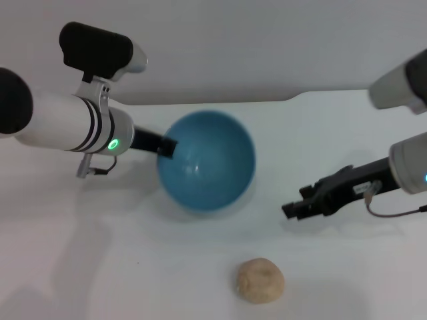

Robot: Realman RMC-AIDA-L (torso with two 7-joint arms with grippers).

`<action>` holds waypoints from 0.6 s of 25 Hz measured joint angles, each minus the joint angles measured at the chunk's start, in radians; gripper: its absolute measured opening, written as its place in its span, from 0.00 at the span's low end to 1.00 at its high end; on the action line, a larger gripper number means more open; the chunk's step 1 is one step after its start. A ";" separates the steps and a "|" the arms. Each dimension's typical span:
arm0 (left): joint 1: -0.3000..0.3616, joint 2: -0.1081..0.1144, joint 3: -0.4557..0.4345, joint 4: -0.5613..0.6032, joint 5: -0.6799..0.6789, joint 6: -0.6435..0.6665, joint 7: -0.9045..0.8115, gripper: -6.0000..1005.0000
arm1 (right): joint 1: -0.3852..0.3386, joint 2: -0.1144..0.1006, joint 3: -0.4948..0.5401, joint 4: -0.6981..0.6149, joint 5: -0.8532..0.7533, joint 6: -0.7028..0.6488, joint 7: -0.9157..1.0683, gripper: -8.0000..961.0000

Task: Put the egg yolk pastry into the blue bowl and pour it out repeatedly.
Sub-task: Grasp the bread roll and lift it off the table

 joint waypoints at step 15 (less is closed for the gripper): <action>-0.065 -0.006 0.030 0.010 0.237 -0.217 -0.228 0.01 | 0.111 0.010 -0.272 0.051 -0.072 -0.003 0.112 0.57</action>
